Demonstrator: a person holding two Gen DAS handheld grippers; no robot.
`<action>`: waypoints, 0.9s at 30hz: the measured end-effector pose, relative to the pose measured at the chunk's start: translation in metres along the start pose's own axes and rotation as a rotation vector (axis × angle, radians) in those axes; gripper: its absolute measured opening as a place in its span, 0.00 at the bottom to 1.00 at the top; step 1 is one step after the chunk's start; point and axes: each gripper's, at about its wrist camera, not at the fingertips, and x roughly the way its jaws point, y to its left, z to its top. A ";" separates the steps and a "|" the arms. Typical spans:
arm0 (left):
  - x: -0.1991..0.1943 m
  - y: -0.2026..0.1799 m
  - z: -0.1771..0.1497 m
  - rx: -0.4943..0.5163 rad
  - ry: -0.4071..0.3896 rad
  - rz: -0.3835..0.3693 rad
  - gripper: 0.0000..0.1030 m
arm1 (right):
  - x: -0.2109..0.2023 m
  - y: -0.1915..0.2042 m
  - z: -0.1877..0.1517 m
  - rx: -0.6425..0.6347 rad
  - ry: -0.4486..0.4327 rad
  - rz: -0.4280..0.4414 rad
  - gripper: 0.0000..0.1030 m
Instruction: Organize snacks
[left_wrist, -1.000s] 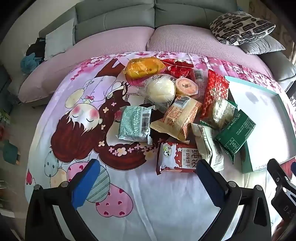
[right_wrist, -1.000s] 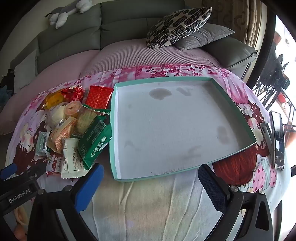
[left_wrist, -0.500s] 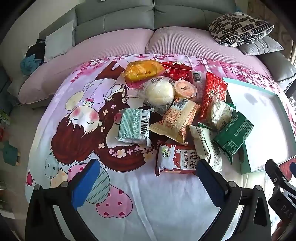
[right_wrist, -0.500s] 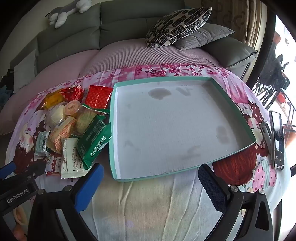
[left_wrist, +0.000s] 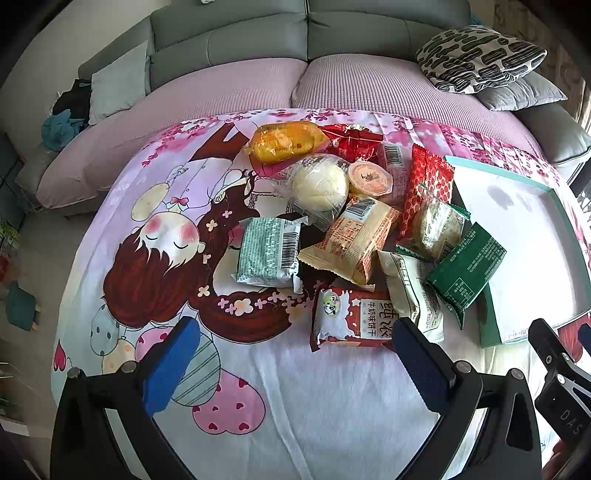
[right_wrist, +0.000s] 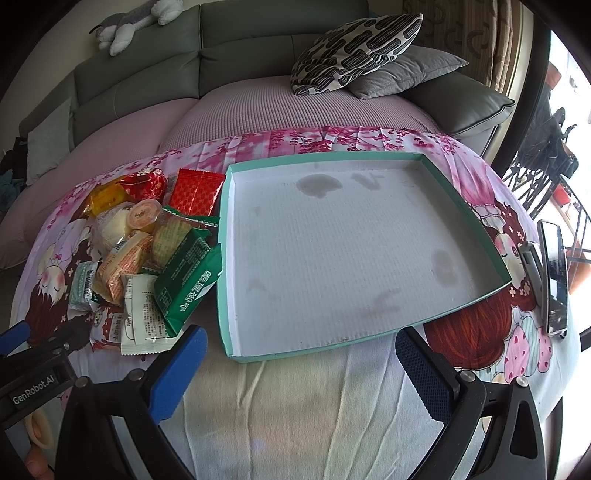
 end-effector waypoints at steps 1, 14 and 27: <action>0.000 0.000 0.000 0.000 0.000 0.000 1.00 | 0.000 0.000 0.000 0.000 0.000 0.000 1.00; -0.001 0.002 0.001 -0.001 -0.004 0.000 1.00 | 0.001 0.000 0.000 0.001 0.001 -0.001 1.00; -0.002 0.001 0.002 -0.002 -0.004 0.001 1.00 | 0.001 0.000 0.000 0.000 0.002 0.000 1.00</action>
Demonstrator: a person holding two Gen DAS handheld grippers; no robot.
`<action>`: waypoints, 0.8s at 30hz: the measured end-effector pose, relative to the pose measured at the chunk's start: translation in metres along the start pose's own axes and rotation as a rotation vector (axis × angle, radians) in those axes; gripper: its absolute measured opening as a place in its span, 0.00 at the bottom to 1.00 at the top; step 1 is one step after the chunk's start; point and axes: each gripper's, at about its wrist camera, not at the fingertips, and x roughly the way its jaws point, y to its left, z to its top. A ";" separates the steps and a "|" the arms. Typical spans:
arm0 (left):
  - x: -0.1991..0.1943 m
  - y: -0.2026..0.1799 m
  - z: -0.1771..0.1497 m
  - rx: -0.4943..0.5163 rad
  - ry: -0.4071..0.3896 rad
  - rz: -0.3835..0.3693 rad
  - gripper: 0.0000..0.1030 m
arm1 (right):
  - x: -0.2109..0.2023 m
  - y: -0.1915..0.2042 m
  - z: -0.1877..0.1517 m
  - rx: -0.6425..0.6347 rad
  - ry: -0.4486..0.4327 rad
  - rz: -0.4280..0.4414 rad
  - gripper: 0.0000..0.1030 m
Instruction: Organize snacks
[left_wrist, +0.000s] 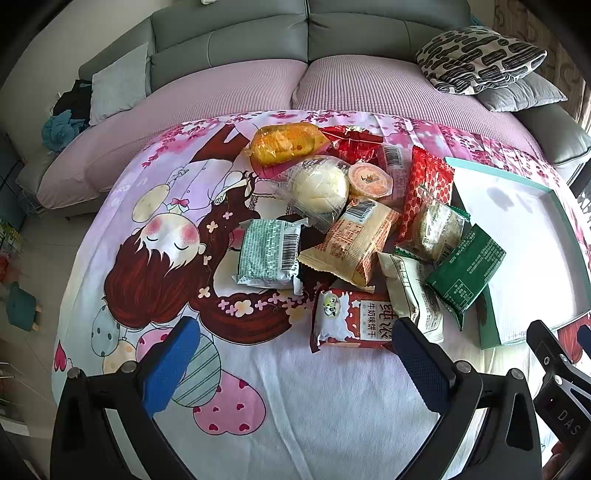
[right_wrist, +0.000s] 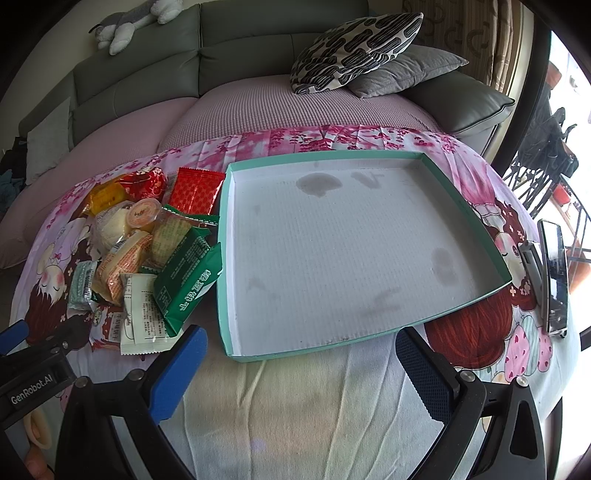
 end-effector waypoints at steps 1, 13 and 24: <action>0.000 0.001 0.000 -0.001 0.000 0.000 1.00 | 0.000 0.000 0.000 0.000 0.000 0.000 1.00; 0.000 0.000 0.000 0.000 -0.001 0.001 1.00 | 0.000 0.001 0.000 -0.001 0.001 0.000 1.00; 0.001 0.001 -0.001 -0.003 -0.001 0.002 1.00 | 0.000 0.000 0.000 -0.001 0.002 -0.001 1.00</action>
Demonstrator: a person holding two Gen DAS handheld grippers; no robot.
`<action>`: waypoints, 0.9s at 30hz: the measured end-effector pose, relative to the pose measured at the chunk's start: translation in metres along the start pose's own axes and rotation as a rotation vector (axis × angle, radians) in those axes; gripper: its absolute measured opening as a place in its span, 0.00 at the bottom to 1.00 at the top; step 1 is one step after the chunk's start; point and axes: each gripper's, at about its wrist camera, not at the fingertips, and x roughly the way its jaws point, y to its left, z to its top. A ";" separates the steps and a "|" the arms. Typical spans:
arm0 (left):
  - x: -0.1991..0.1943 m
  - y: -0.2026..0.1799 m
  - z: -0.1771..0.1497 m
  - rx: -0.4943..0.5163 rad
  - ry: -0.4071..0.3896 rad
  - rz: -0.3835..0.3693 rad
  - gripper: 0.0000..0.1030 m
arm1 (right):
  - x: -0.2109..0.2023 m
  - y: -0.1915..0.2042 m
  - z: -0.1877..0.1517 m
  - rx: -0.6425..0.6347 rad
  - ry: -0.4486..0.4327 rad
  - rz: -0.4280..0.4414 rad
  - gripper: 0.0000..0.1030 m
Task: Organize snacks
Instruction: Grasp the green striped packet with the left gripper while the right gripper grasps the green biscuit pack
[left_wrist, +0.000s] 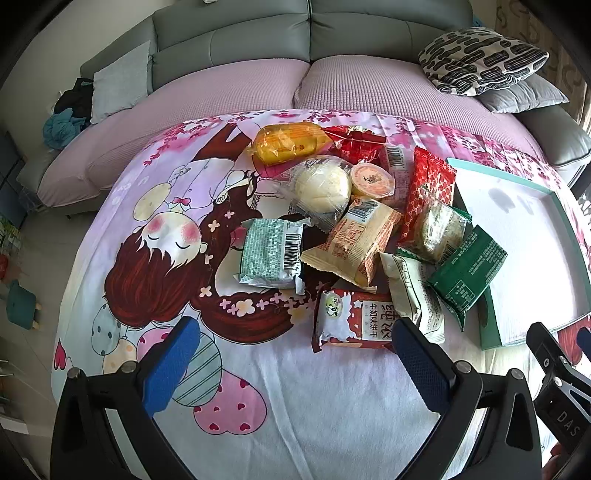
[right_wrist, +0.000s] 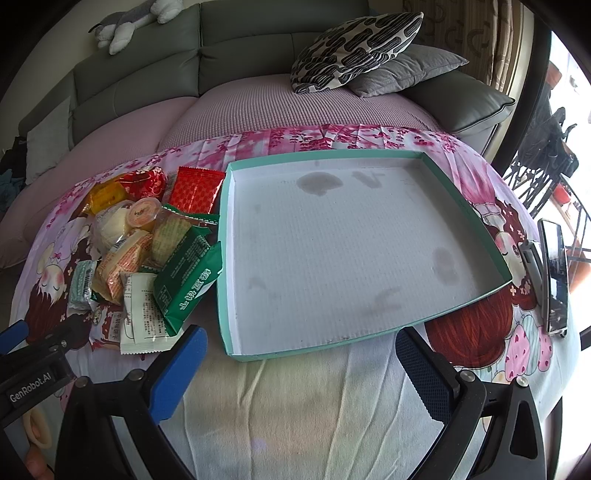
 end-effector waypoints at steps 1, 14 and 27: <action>0.000 0.000 0.000 -0.001 0.000 0.000 1.00 | 0.000 0.000 0.000 0.000 0.000 0.000 1.00; -0.003 0.028 0.008 -0.154 -0.064 -0.044 1.00 | 0.003 0.020 0.005 -0.032 0.010 0.105 1.00; 0.044 0.058 0.032 -0.298 0.065 -0.142 1.00 | 0.033 0.054 0.031 -0.105 0.087 0.138 1.00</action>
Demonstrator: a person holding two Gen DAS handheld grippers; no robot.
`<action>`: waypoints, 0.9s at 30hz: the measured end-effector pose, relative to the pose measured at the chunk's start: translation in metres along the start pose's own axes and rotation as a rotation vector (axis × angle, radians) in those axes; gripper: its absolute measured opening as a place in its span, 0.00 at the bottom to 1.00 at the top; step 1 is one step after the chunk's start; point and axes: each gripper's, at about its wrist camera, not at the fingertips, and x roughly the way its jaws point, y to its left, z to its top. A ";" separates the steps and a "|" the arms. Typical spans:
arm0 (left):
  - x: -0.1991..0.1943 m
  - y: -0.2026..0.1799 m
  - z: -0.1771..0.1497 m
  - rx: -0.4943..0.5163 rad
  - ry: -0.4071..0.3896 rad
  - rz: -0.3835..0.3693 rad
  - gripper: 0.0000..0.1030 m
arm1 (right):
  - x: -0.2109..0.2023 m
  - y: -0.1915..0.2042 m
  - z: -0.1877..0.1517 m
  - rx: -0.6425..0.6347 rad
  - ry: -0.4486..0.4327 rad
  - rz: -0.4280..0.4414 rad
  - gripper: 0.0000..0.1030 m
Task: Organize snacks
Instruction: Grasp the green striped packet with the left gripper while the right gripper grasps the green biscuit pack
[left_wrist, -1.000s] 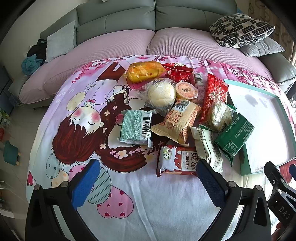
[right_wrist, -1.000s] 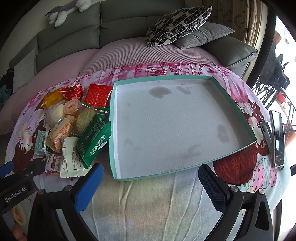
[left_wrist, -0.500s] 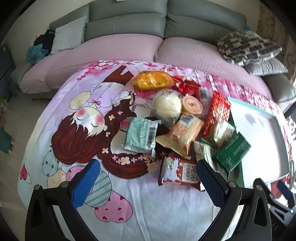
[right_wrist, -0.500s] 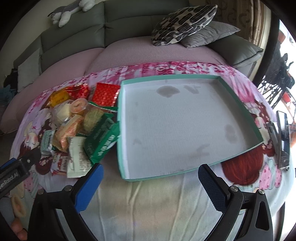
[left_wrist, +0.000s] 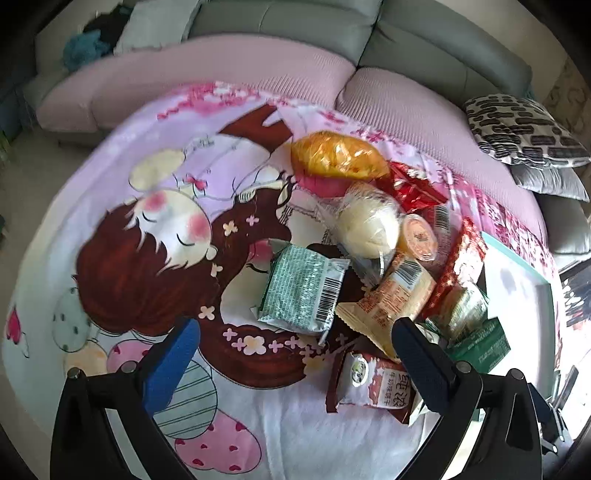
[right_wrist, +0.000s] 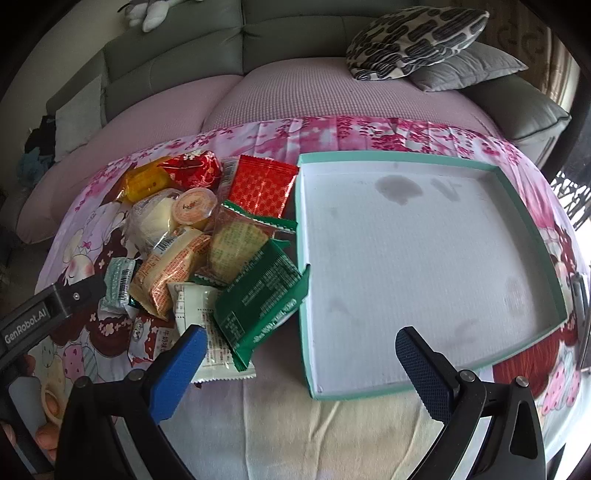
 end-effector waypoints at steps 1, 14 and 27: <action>0.003 0.001 0.002 -0.006 0.011 0.003 1.00 | 0.002 0.002 0.003 -0.012 0.005 -0.001 1.00; 0.044 -0.005 0.019 -0.005 0.120 0.063 0.85 | 0.026 0.024 0.016 -0.210 0.060 -0.061 0.99; 0.048 -0.018 0.018 0.050 0.116 0.069 0.50 | 0.030 0.040 0.012 -0.299 0.046 -0.078 0.69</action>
